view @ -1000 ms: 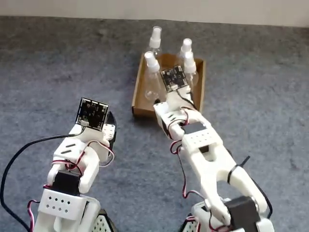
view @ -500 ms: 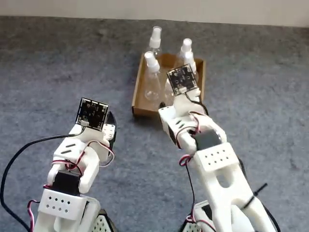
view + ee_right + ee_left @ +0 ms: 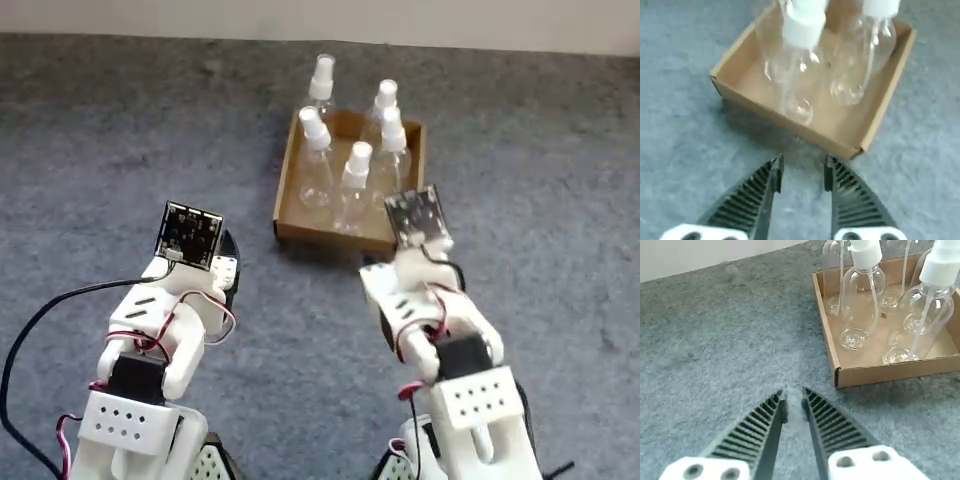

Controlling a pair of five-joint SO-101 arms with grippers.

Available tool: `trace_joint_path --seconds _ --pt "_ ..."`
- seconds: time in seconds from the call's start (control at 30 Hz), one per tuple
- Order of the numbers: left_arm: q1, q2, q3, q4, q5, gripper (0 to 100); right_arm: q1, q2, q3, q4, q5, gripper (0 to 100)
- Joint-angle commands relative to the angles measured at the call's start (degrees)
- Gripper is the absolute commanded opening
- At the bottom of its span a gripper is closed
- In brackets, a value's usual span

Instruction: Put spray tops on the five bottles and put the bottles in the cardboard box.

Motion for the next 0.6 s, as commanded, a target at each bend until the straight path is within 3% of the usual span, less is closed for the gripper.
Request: trace_joint_path --seconds 0.0,0.4,0.57 --pt "-3.2 -2.0 -1.1 -1.2 0.4 0 2.5 -7.4 4.9 2.6 5.5 8.6" --pt "-25.4 -27.3 5.5 -1.1 0.4 0 5.4 -36.6 23.7 13.4 7.2 8.5" --pt "-29.9 -25.5 11.9 -1.4 0.4 0 9.1 -36.4 26.2 14.7 7.3 8.5"
